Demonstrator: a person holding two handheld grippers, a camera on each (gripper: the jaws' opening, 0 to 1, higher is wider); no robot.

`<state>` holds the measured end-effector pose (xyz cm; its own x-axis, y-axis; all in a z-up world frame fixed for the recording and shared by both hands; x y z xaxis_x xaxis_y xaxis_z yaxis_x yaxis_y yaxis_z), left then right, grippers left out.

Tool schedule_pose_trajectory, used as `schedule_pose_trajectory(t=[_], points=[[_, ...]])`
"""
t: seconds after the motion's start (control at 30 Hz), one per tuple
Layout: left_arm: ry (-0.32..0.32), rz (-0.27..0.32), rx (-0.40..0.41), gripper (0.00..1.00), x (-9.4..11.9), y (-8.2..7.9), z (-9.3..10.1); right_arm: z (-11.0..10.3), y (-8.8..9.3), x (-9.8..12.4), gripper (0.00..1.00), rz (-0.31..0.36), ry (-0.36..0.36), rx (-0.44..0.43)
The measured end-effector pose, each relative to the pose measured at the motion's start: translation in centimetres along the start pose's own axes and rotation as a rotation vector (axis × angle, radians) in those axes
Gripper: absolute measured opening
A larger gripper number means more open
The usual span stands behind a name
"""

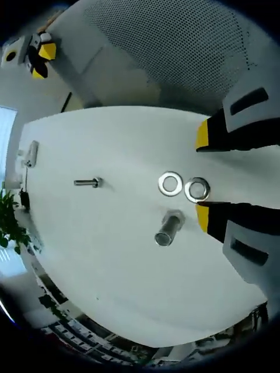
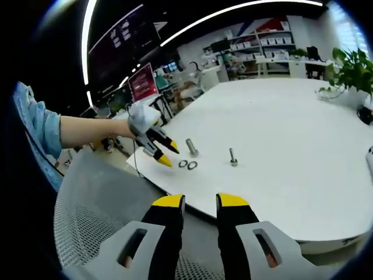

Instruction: Place the washer onto the threaded stud by aligning its center hole with the stud, sliding it down to the base, and recovering from edge contact or off-axis alignment until the washer reaches the visible bottom stop.

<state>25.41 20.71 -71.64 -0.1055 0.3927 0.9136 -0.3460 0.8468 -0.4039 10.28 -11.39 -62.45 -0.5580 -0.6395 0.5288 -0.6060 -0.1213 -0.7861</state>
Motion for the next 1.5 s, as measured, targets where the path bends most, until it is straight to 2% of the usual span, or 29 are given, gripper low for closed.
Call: schedule_pose_trajectory(t=[0.17, 0.27, 0.4, 0.53, 0.63, 0.93, 1.0, 1.2, 1.5], points=[[0.026, -0.095, -0.029, 0.33, -1.7, 0.3, -0.8, 0.1, 0.0, 0.0, 0.24, 0.006, 0.004, -0.004], [0.02, -0.113, -0.032, 0.37, -2.3, 0.3, -1.0, 0.1, 0.0, 0.0, 0.24, 0.007, 0.004, -0.004], [0.041, -0.121, -0.028, 0.36, -2.6, 0.2, -0.9, 0.2, 0.0, 0.0, 0.24, 0.013, 0.007, -0.007], [0.017, -0.131, -0.082, 0.31, -2.7, 0.1, -1.1, 0.2, 0.0, 0.0, 0.24, 0.011, 0.005, -0.004], [-0.009, -0.152, -0.154, 0.27, -2.9, -0.1, -1.2, 0.2, 0.0, 0.0, 0.24, 0.011, 0.005, -0.005], [-0.003, -0.218, -0.152, 0.26, -3.1, -0.8, -1.0, 0.3, -0.1, 0.0, 0.24, 0.014, 0.008, -0.01], [-0.003, -0.199, -0.162, 0.21, -3.2, -0.9, -1.1, 0.3, -0.1, 0.0, 0.24, 0.017, 0.01, -0.012], [-0.011, -0.208, -0.151, 0.2, -3.1, -0.7, -1.1, 0.3, -0.1, 0.0, 0.24, 0.023, 0.012, -0.015], [-0.074, -0.16, -0.147, 0.19, -2.7, -0.4, -1.0, 0.3, -0.1, 0.0, 0.24, 0.026, 0.016, -0.019]])
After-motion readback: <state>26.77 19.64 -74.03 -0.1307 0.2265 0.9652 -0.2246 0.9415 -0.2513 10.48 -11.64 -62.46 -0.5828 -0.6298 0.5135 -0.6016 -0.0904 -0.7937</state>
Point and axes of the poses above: the point that each gripper's makers call its tool centre point, and the gripper's own axes: x roughly backward along the fingers, z roughly to its right, y roughly out of its underside, the point moved 10 cm from there along x, roughly backward along the fingers, and after that the axes turned 1 degree about x, right-handed, at the moved point
